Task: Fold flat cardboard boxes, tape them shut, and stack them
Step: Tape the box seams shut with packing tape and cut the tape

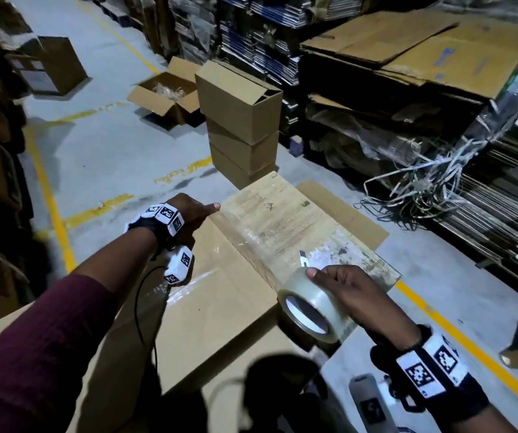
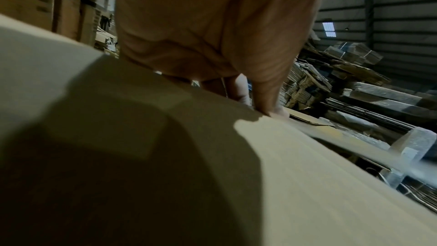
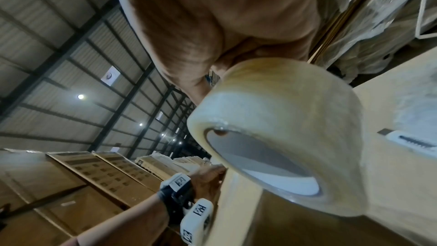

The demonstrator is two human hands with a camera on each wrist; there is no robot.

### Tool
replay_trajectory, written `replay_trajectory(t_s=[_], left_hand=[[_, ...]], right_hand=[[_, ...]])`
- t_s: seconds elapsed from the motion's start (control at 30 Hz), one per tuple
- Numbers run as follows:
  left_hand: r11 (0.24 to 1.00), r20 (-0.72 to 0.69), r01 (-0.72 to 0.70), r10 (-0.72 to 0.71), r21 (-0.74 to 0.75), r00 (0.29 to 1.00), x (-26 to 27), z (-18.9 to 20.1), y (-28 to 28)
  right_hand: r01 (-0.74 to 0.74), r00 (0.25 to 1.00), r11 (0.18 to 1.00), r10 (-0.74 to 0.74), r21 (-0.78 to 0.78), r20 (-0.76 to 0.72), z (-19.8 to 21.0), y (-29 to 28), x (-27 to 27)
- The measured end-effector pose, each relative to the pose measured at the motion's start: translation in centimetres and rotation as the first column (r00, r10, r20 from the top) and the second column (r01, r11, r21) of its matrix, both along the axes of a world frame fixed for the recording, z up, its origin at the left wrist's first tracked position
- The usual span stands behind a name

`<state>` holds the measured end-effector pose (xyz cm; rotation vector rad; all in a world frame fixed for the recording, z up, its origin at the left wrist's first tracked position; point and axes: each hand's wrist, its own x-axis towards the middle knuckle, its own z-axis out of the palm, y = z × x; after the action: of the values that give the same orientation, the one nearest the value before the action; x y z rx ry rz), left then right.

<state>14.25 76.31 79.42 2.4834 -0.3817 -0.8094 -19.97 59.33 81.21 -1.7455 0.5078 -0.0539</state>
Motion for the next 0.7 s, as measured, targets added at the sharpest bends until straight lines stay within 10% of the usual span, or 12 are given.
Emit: replay_trajectory(t_s=[0.7], left_hand=[[0.986,-0.102,0.126,-0.115,0.108,0.988,-2.6,0.0,1.3]], right_hand=[[0.194,0.962,0.981,-0.195,-0.021,-0.19,-10.4,3.9,-1.3]])
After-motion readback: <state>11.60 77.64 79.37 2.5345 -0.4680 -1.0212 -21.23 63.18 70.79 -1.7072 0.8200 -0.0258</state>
